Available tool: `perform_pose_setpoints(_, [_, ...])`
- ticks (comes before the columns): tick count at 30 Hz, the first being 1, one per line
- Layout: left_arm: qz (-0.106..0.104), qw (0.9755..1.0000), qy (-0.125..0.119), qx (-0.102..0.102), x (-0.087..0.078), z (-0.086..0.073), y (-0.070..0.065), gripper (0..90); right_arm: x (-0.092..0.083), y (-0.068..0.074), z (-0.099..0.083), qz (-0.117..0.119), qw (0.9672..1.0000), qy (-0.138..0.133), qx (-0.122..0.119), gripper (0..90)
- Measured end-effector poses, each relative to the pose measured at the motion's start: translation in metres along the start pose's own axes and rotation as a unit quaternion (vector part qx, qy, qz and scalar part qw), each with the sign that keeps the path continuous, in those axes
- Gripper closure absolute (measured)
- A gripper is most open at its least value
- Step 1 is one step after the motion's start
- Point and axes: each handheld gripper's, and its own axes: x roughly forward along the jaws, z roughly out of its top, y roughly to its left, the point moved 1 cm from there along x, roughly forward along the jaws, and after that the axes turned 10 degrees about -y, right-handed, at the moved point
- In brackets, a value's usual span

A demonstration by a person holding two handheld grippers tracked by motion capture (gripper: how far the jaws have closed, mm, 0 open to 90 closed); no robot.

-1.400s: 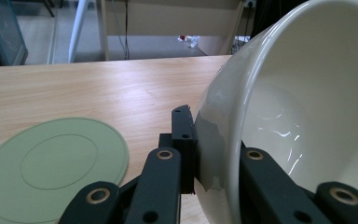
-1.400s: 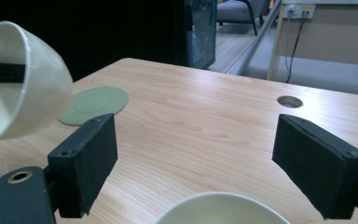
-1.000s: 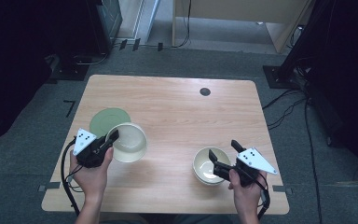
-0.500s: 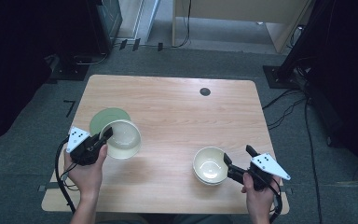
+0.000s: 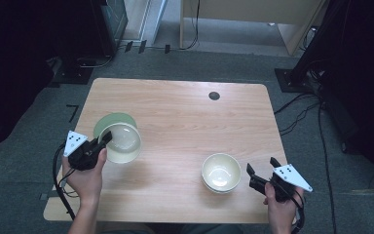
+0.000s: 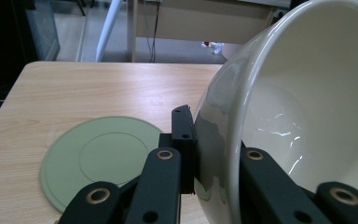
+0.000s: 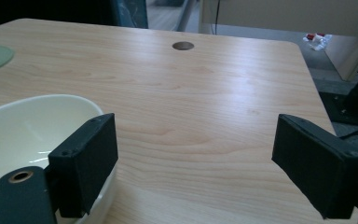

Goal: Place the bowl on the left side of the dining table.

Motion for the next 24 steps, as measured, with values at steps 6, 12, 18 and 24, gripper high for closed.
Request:
perform_pose_setpoints(6, [-0.003, 0.9999, 0.001, -0.01, 0.004, 0.0, 0.008, 83.7, -0.001, -0.015, -0.014, -0.019, 0.9997, 0.015, -0.01, 13.7])
perform_pose_setpoints(12, [0.0, 0.9999, 0.005, -0.011, 0.008, 0.0, 0.015, 83.8, 0.001, -0.029, -0.026, -0.032, 0.9987, 0.04, -0.004, 13.6])
perform_pose_setpoints(18, [0.003, 0.9998, 0.01, -0.016, 0.012, 0.0, 0.022, 83.7, 0.004, -0.042, -0.04, -0.045, 0.997, 0.063, 0.001, 13.6])
perform_pose_setpoints(24, [0.013, 0.9997, 0.015, -0.015, 0.017, 0.001, 0.029, 83.7, 0.009, -0.051, -0.052, -0.058, 0.9938, 0.095, 0.004, 13.8])
